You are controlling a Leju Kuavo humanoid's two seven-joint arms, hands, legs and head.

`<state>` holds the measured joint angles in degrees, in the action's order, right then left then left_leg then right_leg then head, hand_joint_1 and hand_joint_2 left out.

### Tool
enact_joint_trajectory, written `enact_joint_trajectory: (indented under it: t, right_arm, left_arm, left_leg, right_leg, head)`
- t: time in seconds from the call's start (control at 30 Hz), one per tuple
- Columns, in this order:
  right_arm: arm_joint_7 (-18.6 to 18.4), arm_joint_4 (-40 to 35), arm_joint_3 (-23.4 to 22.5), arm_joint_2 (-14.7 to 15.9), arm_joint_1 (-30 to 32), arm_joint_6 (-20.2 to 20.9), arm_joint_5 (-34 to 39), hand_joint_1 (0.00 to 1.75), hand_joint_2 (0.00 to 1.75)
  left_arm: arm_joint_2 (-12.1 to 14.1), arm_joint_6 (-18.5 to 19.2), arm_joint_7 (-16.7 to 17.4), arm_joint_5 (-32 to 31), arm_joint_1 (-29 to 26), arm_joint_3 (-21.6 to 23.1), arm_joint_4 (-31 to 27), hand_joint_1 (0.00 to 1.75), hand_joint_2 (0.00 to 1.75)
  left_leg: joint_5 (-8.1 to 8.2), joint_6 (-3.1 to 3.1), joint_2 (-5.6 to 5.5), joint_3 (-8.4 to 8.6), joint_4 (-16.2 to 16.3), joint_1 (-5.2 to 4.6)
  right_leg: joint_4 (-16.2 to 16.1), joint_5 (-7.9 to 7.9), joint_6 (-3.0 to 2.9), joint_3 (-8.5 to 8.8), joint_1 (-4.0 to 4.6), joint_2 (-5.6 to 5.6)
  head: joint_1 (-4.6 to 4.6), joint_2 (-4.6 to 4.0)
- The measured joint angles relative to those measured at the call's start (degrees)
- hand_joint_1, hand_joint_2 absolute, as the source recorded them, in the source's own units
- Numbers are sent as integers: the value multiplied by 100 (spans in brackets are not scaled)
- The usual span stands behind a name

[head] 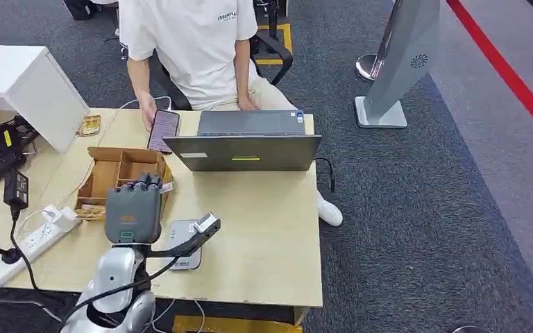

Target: Pass the card to the sensor for recognition and then transmit it.

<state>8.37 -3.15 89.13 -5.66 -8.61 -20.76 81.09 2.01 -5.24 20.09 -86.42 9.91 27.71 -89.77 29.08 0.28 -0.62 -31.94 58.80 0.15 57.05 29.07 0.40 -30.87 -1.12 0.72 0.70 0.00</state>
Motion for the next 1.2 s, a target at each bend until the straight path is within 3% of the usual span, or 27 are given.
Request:
enact_joint_trajectory:
  t: [0.3,0.73,1.2]
  right_arm:
    - [0,-26,0,11,-4,0,-53,0,0]
    - [0,-33,0,17,-7,0,26,0,0]
    - [-55,-33,0,33,-13,0,103,0,0]
  left_arm:
    - [13,-188,-282,0,-113,-260,406,175,175]
    - [-457,-160,-872,0,-313,-168,1421,175,175]
    - [-859,577,-905,0,-442,44,2175,175,175]
  left_leg:
    - [0,0,0,0,0,0]
    - [0,0,0,0,0,-2]
    - [0,0,1,3,0,-1]
  right_leg:
    - [0,0,0,-1,0,0]
    - [-2,0,0,-1,-1,0]
    - [-1,0,0,-1,-1,1]
  head:
    - [2,0]
    - [2,0]
    - [-2,0]
